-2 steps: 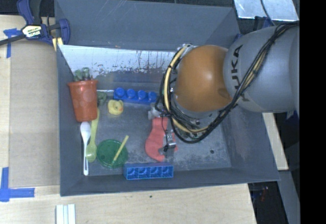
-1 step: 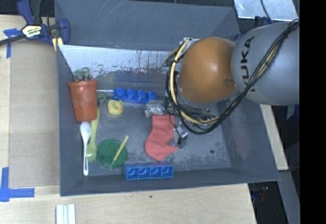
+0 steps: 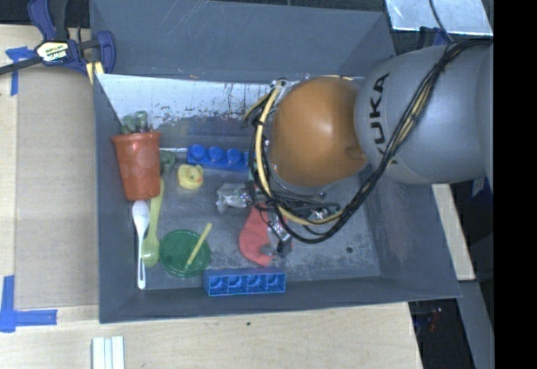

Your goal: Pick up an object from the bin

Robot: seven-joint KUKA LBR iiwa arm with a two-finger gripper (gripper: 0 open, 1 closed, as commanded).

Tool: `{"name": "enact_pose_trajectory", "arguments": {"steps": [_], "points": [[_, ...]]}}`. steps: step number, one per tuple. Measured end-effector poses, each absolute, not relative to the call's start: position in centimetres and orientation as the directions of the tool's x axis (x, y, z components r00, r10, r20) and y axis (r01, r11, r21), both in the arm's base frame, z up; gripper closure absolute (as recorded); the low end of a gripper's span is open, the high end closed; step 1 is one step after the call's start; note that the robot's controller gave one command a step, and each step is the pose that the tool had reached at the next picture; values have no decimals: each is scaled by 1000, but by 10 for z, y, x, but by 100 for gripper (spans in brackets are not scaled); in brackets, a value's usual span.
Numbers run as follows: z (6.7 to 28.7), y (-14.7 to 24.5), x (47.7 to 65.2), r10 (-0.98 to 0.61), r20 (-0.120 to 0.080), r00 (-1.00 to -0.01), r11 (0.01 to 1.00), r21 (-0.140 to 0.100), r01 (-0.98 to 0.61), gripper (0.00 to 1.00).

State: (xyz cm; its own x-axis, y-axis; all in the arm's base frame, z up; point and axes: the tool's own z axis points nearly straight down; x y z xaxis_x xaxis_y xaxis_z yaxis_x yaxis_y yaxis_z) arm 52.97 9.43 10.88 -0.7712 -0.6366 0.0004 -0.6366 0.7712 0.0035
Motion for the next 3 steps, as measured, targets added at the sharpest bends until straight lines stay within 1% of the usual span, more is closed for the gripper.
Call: {"name": "enact_pose_trajectory", "arguments": {"steps": [1, 2, 3], "points": [[81, 64, 559, -857, -7, -516, 516, -11, -857, 0], [72, 36, 584, -970, -6, -242, 242, -4, -970, 100], [72, 36, 584, -970, -6, -242, 242, -4, -970, 100]]}}
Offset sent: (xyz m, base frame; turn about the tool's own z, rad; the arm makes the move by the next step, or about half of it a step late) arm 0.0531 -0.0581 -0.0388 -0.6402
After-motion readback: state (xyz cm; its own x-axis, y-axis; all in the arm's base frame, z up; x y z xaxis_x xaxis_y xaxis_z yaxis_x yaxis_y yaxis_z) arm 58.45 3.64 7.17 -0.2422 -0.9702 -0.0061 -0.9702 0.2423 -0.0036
